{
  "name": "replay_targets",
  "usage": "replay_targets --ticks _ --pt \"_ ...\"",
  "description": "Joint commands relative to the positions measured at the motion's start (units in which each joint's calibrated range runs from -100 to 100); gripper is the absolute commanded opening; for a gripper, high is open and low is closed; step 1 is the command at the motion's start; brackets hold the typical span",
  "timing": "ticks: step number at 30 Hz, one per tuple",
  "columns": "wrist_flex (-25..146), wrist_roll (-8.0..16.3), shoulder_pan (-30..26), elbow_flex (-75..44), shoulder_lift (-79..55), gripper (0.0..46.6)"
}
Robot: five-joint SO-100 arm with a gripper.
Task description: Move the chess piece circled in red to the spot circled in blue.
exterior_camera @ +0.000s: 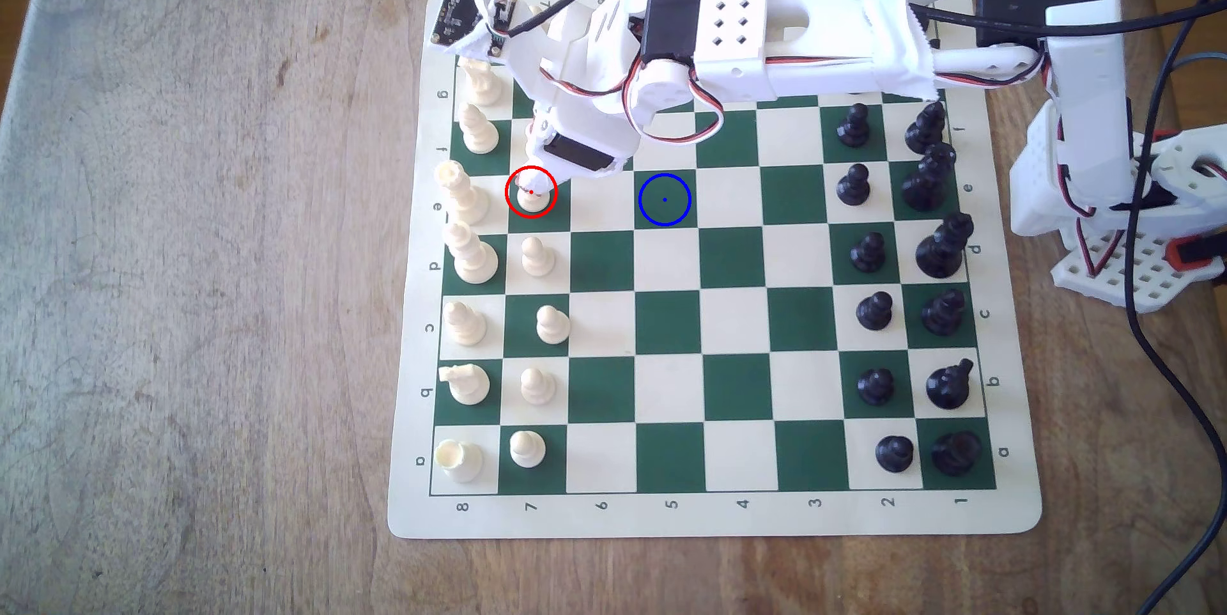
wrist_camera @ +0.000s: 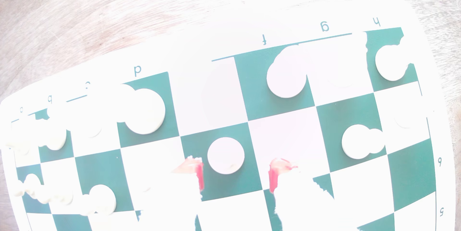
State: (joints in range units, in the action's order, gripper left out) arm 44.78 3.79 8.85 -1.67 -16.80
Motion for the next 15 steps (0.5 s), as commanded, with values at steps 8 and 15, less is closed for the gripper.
replay_targets --ticks 8,15 --pt "0.59 0.24 -0.52 -5.4 -1.54 13.9" --pt "-0.64 0.73 -0.83 -6.12 -2.9 13.9"
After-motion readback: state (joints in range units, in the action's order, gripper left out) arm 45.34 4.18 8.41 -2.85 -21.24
